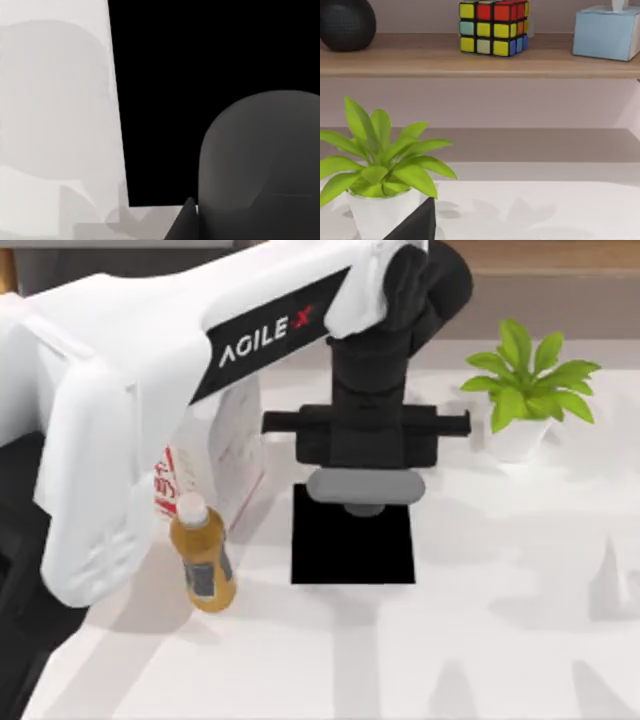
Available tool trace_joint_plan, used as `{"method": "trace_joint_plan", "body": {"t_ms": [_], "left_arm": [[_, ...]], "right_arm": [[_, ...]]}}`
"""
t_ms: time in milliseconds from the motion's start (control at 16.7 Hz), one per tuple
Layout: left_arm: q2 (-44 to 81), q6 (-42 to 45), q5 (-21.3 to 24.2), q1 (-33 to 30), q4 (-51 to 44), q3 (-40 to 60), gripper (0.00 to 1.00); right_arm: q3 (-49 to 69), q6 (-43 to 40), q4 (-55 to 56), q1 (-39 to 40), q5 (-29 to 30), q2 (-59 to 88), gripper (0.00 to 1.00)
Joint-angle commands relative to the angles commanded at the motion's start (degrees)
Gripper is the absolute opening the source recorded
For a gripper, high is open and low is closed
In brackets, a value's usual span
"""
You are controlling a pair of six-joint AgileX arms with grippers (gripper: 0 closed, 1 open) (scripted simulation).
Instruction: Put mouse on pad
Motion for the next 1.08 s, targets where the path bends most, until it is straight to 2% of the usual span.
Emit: {"method": "trace_joint_plan", "body": {"t_ms": [540,1080], "left_arm": [[-2.4,2.2,0.3,-1.5,6.4,-1.8,0.0],[0.8,-0.4,0.8,0.8,7.3,-7.7,0.0]], "right_arm": [[0.0,0.0,0.0,0.0,0.0,0.0,1.0],[0.0,0.0,0.0,0.0,0.0,0.0,1.0]]}}
